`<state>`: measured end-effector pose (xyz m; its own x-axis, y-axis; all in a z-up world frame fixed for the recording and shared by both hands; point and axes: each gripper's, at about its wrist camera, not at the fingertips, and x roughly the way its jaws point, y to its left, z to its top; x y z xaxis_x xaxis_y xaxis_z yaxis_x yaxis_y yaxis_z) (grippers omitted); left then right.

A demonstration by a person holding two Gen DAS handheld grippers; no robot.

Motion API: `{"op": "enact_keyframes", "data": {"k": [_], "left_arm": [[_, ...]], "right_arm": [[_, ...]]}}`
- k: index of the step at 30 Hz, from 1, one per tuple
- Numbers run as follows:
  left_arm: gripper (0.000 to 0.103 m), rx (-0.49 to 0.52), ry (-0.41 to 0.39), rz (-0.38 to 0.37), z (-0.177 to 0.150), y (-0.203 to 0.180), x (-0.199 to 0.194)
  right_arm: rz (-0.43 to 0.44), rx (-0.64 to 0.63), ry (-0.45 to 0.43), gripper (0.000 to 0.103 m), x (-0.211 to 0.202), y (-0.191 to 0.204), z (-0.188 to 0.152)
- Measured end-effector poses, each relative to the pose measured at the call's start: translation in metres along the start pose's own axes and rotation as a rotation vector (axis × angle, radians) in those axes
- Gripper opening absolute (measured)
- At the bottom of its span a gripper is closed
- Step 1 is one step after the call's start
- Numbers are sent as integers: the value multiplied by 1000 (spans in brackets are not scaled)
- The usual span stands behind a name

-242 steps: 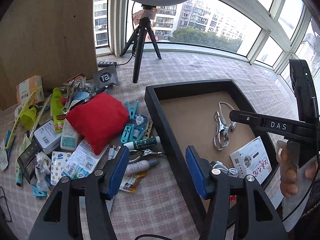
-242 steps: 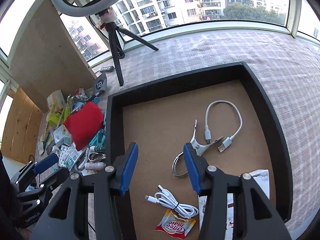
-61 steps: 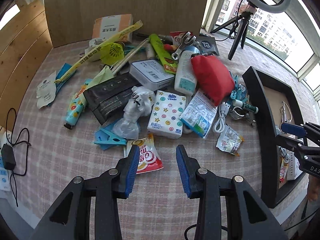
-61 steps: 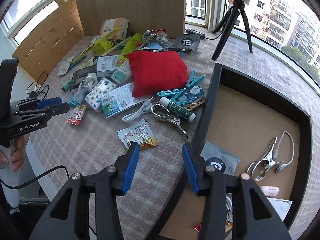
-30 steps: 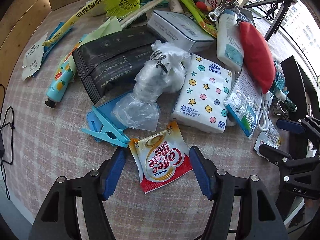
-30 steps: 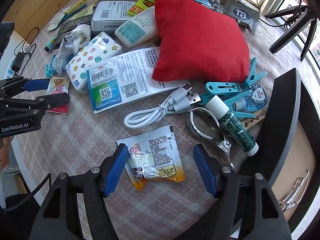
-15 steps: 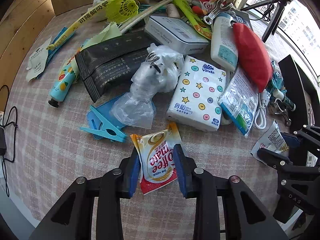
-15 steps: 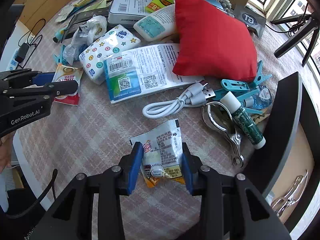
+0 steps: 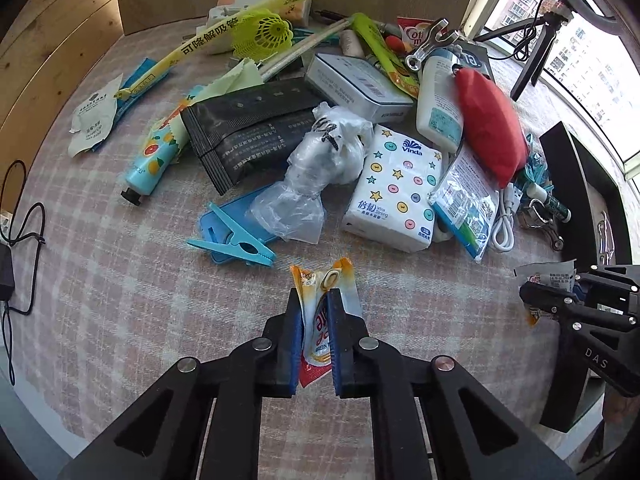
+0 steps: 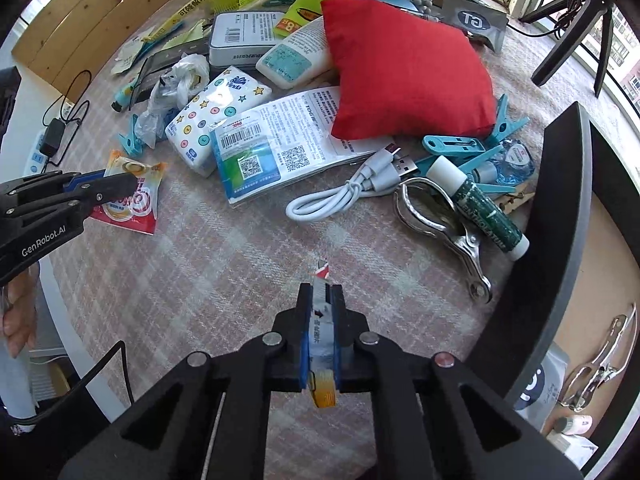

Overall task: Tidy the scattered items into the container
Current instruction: 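Grasp the small sachet with the right gripper while the left grasps the Coffee-mate sachet, then carry both sachets into the black tray and open both grippers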

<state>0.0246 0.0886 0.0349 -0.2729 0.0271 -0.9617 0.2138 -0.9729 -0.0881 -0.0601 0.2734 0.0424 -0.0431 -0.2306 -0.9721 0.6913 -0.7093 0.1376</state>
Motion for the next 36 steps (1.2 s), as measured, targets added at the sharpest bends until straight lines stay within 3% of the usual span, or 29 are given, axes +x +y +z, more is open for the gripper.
{"op": "enact_keyframes", "data": {"k": [8,10,11,15,18,28,36], "left_arm": [[9,40,-40,-56,-4,-16,-35],[9,62,-51,-80,15,-22,-40],[9,76,-57,-89,15,-30,-44],[9,133,-72,-145,37,-44,-53],[9,185,-82,-186,46,-74,-55],[9,404,-99,-302,41,-195,-78],[9,534,-85,-342,21,-260,-85]], "right_arm": [[63,92,-51,8,-36,-30,-5],[59,110,-69,8,-46,-41,-7],[56,121,-80,8,-52,-42,-26],[56,178,-122,8,-72,-55,-28],[34,235,-156,8,-68,-49,-10],[-60,456,-217,8,-103,-132,-60],[-110,575,-240,8,-119,-176,-96]]}}
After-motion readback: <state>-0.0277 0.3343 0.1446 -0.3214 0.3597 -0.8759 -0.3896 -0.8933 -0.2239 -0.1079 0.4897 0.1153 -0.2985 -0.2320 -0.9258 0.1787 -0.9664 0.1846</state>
